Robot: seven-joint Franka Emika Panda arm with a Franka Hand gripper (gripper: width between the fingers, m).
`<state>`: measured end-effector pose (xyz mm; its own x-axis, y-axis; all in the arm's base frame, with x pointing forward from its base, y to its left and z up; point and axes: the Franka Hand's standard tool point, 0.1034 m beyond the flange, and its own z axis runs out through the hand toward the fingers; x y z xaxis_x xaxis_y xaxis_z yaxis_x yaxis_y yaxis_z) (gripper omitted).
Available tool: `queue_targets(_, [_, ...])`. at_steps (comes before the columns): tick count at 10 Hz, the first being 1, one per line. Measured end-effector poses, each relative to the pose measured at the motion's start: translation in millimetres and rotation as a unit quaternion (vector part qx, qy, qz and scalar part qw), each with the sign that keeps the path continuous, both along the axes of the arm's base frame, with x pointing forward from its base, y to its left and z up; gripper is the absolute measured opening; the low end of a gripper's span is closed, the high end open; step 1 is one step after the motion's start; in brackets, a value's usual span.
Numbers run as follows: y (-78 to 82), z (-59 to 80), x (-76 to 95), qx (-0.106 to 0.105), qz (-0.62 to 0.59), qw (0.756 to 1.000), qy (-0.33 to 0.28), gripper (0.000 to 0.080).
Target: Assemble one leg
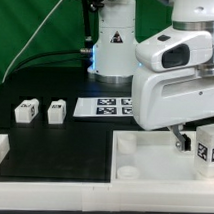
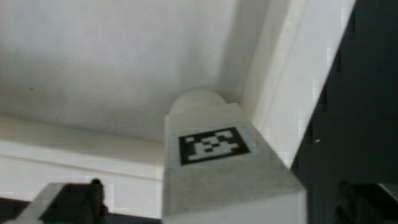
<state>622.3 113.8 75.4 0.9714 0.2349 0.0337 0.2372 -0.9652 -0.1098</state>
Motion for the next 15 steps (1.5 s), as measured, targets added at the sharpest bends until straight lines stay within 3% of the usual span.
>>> queue_targets(2, [-0.2,-0.1,0.0,0.0,0.0,1.0,0.0,0.0413])
queue_targets(3, [-0.4,-0.1,0.1,0.0,0.0,1.0,0.0,0.0413])
queue_targets(4, [-1.6,-0.1,0.4,-0.001,-0.001,1.0,0.0,0.0294])
queue_targets(8, [-2.3,-0.2,0.5,0.0,-0.019,1.0,0.002,0.0294])
queue_targets(10, [-2.3,-0.7,0.4,0.004,-0.136,0.991,0.013,0.0294])
queue_targets(12, [-1.9,-1.1,0.0,0.006,-0.293,0.956,0.023,0.0294])
queue_targets(15, [-1.0,-1.6,-0.3,0.01,-0.469,0.882,0.043,0.0294])
